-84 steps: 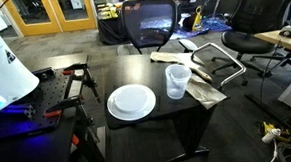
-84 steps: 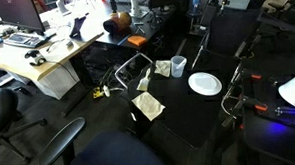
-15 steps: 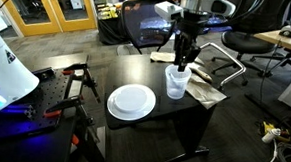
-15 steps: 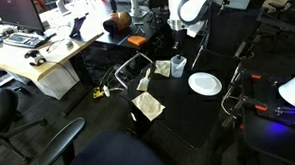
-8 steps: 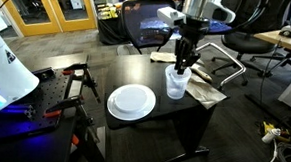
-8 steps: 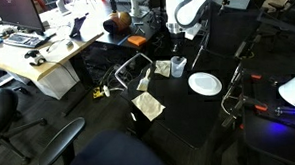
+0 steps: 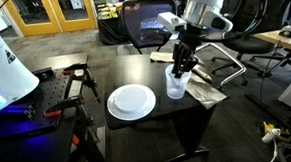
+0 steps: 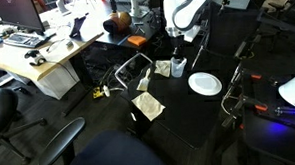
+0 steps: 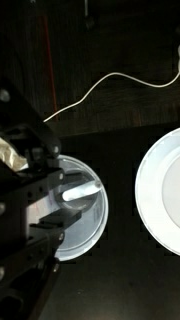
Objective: Remove the black sharpie from the cup, put it on the table, and then put it back in the cup
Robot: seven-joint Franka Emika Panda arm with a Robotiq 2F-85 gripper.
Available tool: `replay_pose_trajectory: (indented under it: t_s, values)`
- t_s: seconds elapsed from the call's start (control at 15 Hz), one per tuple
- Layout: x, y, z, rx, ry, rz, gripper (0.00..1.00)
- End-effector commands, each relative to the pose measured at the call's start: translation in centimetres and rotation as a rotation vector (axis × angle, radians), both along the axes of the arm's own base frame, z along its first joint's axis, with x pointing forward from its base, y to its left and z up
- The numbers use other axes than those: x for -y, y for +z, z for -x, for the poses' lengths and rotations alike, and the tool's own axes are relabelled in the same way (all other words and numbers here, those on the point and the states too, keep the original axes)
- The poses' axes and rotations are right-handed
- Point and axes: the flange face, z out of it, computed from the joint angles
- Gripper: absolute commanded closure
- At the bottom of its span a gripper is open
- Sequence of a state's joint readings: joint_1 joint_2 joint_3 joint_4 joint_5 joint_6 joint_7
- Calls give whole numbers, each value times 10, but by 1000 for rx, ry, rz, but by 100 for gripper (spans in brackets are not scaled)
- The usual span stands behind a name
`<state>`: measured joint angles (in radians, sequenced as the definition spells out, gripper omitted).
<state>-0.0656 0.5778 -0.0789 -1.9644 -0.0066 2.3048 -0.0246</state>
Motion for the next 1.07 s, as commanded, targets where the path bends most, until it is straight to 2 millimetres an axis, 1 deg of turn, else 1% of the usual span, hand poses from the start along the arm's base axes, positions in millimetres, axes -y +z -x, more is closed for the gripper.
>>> replay_pose_trajectory:
  t_s: [0.0,0.2,0.33,0.4,0.47,0.53,0.6,0.73,1.0]
  values:
    - [-1,-3,-8,-44,-2,12,65]
    - [-1,-9,-10,-67,1,9,66]
    - [-2,-12,-12,-79,2,8,92]
    - [-2,-13,-13,-82,3,7,97]
    - [-2,-13,-14,-83,2,5,100]
    - [-3,-12,-15,-85,1,5,100]
    - [-3,-10,-16,-87,-1,4,97]
    - [-2,-6,-17,-83,-5,3,97]
    - [-1,13,-17,-62,-9,-5,97]
